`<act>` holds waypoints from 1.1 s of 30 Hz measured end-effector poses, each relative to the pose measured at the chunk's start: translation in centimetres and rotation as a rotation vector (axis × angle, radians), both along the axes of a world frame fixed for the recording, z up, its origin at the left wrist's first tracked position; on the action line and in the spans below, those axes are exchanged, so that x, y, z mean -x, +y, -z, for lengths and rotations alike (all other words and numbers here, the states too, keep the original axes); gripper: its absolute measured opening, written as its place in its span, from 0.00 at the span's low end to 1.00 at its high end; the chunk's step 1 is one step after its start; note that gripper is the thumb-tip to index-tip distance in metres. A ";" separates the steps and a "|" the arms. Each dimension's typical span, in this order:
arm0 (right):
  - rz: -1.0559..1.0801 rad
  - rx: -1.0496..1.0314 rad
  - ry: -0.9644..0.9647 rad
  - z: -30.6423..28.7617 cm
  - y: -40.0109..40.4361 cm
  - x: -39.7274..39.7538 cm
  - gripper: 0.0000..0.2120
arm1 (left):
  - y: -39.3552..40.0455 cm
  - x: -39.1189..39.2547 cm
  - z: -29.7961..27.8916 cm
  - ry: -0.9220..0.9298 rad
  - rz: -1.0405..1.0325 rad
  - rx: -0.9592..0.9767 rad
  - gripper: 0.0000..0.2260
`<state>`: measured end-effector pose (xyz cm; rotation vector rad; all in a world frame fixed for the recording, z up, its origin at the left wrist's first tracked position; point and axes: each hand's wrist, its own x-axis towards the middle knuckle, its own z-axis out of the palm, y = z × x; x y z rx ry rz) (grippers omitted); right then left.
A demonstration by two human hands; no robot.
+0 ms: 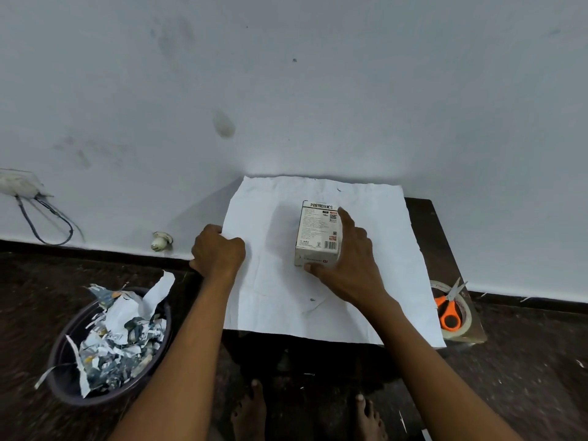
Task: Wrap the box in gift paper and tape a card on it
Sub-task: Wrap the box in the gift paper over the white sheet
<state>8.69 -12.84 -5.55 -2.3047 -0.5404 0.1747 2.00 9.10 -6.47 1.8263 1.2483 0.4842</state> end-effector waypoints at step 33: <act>0.194 0.188 -0.194 -0.1 5.1 1.0 0.44 | 1.9 -0.5 2.2 -0.127 0.118 -0.157 0.03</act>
